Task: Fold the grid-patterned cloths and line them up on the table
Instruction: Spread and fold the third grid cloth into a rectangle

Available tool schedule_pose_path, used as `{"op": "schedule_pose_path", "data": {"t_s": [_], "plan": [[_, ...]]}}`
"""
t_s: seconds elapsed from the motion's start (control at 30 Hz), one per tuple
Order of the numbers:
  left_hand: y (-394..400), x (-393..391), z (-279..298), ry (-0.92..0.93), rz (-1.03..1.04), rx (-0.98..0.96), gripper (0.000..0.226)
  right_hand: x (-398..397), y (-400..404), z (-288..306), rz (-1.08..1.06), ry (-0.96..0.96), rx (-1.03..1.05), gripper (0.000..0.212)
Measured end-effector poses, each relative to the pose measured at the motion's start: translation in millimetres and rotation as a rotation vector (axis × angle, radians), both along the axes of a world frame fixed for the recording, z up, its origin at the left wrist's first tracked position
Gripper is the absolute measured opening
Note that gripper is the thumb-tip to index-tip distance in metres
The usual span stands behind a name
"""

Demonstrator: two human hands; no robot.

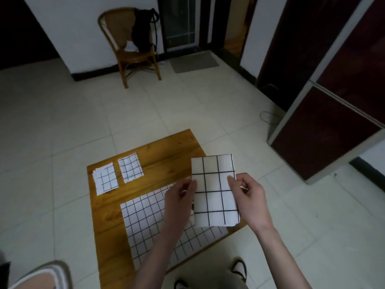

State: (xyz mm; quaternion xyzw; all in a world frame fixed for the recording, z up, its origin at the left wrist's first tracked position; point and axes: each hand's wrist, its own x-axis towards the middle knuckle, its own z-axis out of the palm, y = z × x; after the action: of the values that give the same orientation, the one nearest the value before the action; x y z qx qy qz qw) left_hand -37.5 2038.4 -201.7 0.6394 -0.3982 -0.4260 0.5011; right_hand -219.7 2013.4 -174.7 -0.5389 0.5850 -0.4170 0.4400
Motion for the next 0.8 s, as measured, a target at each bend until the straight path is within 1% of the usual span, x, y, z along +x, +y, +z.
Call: {"op": "schedule_pose_path", "data": {"t_s": [0.13,0.23,0.27,0.37,0.47,0.53,0.67,0.8], "plan": [[-5.9,-43.1,11.9,-0.019,-0.057,-0.028,0.013,-45.1,4.3,3.1,-0.062,-0.045,0.016,0.034],[-11.8,-81.0,14.8,-0.035,-0.071,-0.035,0.016,-84.1,5.7,7.6,-0.072,-0.091,0.054,0.042],[-14.5,-94.5,15.5,-0.025,-0.070,-0.029,0.017,-98.7,5.2,8.6,-0.069,-0.099,0.068,0.042],[-25.3,-139.2,19.3,-0.016,-0.065,-0.004,0.015,-144.3,0.9,10.8,-0.071,-0.103,0.095,0.039],[-35.9,-188.1,24.0,0.004,-0.046,0.023,0.013,-189.0,-9.9,11.5,-0.093,-0.078,0.083,0.039],[-43.1,-219.9,26.9,0.007,-0.016,0.008,0.012,-218.4,-20.5,10.7,-0.094,-0.045,0.064,0.036],[-60.9,-273.3,33.2,0.019,0.021,-0.022,0.014,-270.9,-45.7,10.8,-0.080,-0.036,0.068,0.028],[-82.4,-311.0,37.0,0.034,0.048,-0.030,0.015,-310.3,-65.9,8.9,-0.082,-0.001,0.038,0.018]]}}
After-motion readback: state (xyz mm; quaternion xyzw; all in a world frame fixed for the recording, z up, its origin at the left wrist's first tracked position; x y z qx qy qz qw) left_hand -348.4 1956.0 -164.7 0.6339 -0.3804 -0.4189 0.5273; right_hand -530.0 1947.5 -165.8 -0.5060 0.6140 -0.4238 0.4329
